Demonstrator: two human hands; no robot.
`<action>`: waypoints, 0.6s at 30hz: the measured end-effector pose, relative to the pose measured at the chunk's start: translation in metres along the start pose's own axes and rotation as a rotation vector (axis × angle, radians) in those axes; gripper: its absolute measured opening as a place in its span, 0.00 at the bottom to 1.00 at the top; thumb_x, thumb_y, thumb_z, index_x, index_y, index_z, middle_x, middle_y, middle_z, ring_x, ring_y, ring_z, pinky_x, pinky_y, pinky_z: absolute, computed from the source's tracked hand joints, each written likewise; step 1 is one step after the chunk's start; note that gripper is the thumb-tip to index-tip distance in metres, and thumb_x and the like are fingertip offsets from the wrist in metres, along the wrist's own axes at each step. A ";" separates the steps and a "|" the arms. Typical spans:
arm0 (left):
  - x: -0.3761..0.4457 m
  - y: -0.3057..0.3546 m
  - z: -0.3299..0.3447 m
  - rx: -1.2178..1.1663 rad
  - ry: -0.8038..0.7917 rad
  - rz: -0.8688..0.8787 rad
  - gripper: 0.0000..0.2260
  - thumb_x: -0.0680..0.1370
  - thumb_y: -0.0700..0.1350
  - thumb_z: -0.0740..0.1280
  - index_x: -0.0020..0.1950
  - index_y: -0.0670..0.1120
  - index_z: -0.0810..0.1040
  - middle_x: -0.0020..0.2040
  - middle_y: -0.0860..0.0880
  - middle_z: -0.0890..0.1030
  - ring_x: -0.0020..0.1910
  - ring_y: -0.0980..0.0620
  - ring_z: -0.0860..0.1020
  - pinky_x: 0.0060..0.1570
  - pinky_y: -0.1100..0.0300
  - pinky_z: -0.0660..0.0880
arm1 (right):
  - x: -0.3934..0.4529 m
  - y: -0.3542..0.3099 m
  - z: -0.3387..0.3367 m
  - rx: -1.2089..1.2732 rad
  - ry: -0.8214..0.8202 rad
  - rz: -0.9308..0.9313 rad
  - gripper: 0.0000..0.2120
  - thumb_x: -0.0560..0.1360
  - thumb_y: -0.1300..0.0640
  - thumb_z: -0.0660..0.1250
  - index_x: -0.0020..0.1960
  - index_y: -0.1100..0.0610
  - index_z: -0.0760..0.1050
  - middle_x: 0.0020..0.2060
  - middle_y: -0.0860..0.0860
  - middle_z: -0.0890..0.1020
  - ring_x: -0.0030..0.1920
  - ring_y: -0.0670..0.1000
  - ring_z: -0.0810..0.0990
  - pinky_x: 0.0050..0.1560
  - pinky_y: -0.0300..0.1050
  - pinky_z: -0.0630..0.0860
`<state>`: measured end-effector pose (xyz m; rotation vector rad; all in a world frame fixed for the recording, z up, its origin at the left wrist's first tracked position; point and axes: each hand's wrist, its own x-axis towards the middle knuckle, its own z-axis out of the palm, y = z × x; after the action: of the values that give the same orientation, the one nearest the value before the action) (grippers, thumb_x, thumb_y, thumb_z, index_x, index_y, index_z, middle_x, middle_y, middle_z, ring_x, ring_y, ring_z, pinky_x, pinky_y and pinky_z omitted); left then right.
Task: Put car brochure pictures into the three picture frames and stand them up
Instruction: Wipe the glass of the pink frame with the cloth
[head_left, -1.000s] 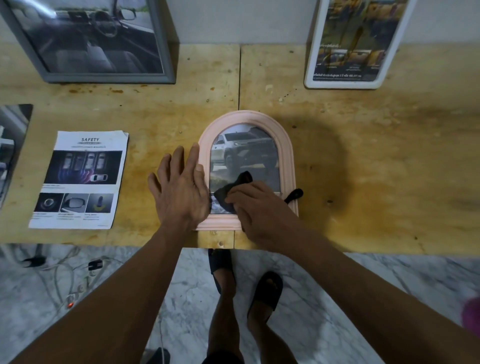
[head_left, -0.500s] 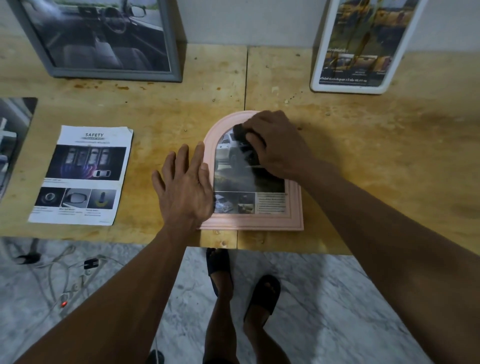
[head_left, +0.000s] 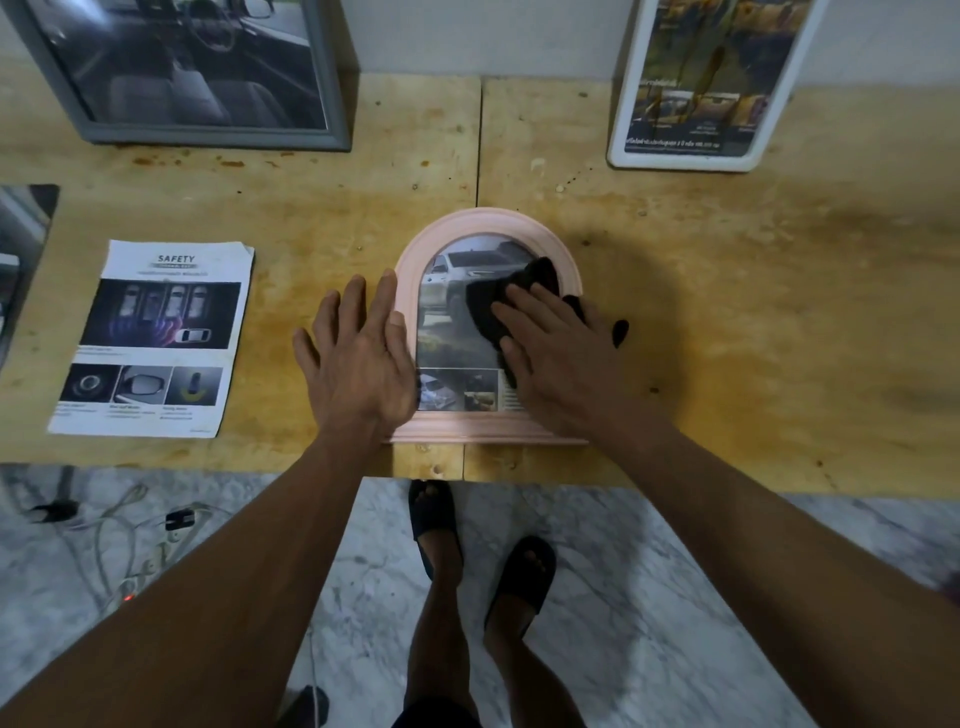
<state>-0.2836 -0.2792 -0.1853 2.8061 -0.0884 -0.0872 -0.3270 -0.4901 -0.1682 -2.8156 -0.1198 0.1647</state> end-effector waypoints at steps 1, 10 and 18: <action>0.000 0.000 0.000 -0.002 -0.001 -0.006 0.22 0.85 0.56 0.45 0.81 0.58 0.55 0.81 0.50 0.58 0.80 0.44 0.53 0.74 0.34 0.51 | -0.005 -0.001 0.004 0.030 0.022 -0.008 0.21 0.83 0.48 0.50 0.74 0.49 0.66 0.76 0.47 0.65 0.77 0.50 0.59 0.75 0.57 0.52; -0.001 0.002 -0.001 -0.018 0.014 -0.003 0.22 0.85 0.56 0.45 0.80 0.59 0.56 0.80 0.50 0.59 0.80 0.44 0.53 0.74 0.34 0.51 | -0.033 -0.003 0.013 0.274 0.117 -0.152 0.14 0.79 0.55 0.59 0.57 0.56 0.81 0.60 0.51 0.81 0.63 0.55 0.77 0.63 0.54 0.71; -0.001 0.002 0.000 -0.023 0.024 -0.008 0.22 0.85 0.56 0.45 0.80 0.59 0.56 0.80 0.50 0.60 0.80 0.45 0.54 0.74 0.34 0.51 | -0.050 -0.004 -0.008 0.191 0.046 -0.132 0.16 0.79 0.51 0.52 0.49 0.55 0.77 0.43 0.50 0.79 0.43 0.51 0.73 0.46 0.49 0.69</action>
<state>-0.2851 -0.2805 -0.1845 2.7843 -0.0704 -0.0562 -0.3761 -0.4936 -0.1539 -2.6091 -0.2643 0.0769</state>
